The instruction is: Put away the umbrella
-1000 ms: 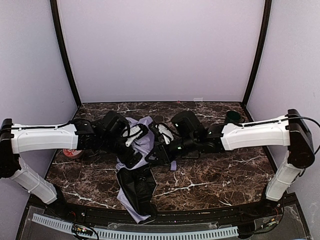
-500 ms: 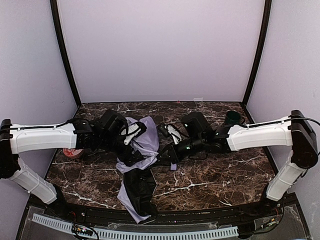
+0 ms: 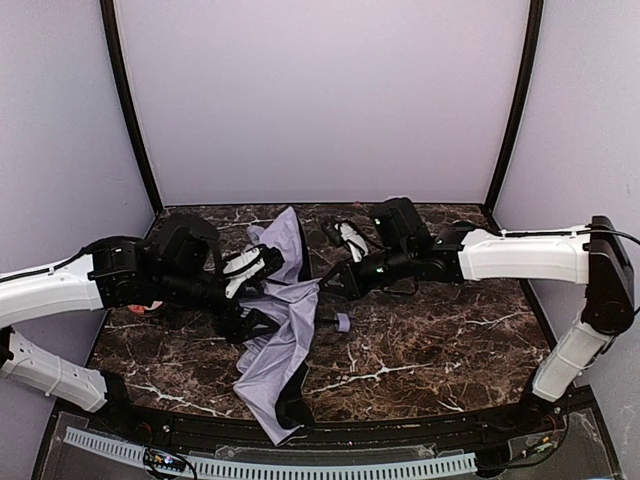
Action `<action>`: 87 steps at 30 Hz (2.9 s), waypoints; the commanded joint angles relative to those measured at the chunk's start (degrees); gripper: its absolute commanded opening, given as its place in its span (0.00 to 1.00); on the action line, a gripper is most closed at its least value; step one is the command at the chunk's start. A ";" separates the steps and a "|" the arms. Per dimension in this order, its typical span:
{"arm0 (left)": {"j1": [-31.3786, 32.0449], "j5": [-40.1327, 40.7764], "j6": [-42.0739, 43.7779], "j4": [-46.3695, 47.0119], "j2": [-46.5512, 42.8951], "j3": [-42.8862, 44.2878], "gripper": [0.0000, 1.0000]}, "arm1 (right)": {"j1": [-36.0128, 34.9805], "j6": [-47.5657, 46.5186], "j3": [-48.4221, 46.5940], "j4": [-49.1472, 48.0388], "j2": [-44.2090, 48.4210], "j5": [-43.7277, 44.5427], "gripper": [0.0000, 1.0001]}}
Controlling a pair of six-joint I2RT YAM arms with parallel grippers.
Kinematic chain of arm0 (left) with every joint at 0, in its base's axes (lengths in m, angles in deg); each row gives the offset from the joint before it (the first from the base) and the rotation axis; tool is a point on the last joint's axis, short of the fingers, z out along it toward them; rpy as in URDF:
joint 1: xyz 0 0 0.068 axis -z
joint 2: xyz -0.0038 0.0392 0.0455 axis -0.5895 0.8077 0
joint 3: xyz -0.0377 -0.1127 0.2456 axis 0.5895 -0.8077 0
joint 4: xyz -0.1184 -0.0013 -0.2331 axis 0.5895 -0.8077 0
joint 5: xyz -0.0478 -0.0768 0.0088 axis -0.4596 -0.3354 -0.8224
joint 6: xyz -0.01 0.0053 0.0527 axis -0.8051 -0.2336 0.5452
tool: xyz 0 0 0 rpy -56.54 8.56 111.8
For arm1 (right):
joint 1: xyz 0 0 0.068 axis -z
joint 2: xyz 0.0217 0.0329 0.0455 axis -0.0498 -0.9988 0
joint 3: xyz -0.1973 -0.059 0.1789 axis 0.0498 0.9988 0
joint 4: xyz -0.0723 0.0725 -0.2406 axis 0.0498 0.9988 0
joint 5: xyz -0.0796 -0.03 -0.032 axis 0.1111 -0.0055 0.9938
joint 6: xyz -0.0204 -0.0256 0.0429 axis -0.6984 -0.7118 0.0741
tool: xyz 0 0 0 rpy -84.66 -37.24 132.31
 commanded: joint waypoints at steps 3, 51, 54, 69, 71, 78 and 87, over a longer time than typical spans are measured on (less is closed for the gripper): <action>0.70 2.12 0.55 -0.82 -4.26 -2.94 0.86 | 0.62 -1.78 -4.40 4.52 -2.07 0.47 0.00; 1.22 -5.29 7.01 7.72 8.12 -7.05 0.83 | 1.50 -7.78 -9.13 4.36 -15.60 1.65 0.18; 1.22 -3.50 6.67 9.66 11.14 -6.37 0.83 | 1.50 -7.46 -9.19 4.43 -16.46 0.76 0.24; 4.52 -6.19 -0.87 3.66 18.55 8.27 0.00 | 1.75 -6.05 -8.67 6.00 -14.92 3.36 0.38; 4.64 -2.66 -2.82 1.07 19.21 12.23 0.00 | 1.69 -5.00 -10.22 5.26 -16.59 2.54 0.38; 4.74 -0.04 -5.55 -1.67 22.29 20.57 0.00 | 1.60 -2.35 -15.23 3.03 -21.38 -0.96 0.38; 4.74 3.80 -6.26 0.37 17.75 23.93 0.00 | 1.63 -6.85 -11.46 8.32 -20.32 -8.82 0.40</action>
